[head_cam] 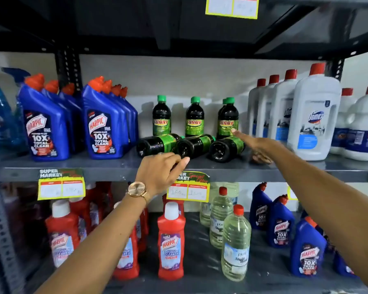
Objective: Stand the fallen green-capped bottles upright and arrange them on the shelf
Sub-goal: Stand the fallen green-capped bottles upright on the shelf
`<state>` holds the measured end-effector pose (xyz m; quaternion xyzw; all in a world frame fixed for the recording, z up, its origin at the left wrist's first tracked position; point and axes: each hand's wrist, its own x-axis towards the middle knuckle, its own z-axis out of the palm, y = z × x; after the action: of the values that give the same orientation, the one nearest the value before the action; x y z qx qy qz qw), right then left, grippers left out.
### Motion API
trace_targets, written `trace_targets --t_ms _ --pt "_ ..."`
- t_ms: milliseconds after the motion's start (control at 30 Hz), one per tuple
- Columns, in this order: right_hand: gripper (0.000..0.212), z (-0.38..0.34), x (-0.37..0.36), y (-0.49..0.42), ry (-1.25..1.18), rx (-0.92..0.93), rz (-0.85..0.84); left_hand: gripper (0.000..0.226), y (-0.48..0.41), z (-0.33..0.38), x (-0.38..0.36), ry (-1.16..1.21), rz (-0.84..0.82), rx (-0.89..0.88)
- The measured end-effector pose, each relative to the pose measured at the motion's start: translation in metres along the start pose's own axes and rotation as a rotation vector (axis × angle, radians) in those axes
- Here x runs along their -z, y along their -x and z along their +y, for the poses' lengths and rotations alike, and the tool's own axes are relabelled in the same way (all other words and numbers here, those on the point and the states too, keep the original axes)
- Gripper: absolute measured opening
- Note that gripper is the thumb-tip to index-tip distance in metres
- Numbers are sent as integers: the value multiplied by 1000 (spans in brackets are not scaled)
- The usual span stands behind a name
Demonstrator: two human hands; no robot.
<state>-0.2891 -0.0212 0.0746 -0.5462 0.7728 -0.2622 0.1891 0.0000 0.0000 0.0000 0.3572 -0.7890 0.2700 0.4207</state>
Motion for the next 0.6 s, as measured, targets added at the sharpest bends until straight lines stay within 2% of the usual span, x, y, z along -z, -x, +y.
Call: trace_targets --t_ms 133,233,267,367,467,500,600 --pt "104 -27 7 11 -36 -101 -109 56 4 10 -4 -55 9 94" --pt "99 -38 3 8 -25 -30 -112 48 8 8 -5 -65 55 50" --pt "98 -39 -1 5 -30 -58 -102 44 9 7 -6 -61 83 37" --pt "81 -37 -11 0 -179 -160 -97 40 9 9 -7 -77 112 25" --pt "65 -28 -21 -1 -414 -157 11 40 9 9 -10 -127 152 29" --pt "67 -23 -25 -3 -512 -115 60 42 8 8 -11 -148 162 39" --pt "101 -9 -34 -3 -615 -7 285 43 7 8 -14 -190 177 57"
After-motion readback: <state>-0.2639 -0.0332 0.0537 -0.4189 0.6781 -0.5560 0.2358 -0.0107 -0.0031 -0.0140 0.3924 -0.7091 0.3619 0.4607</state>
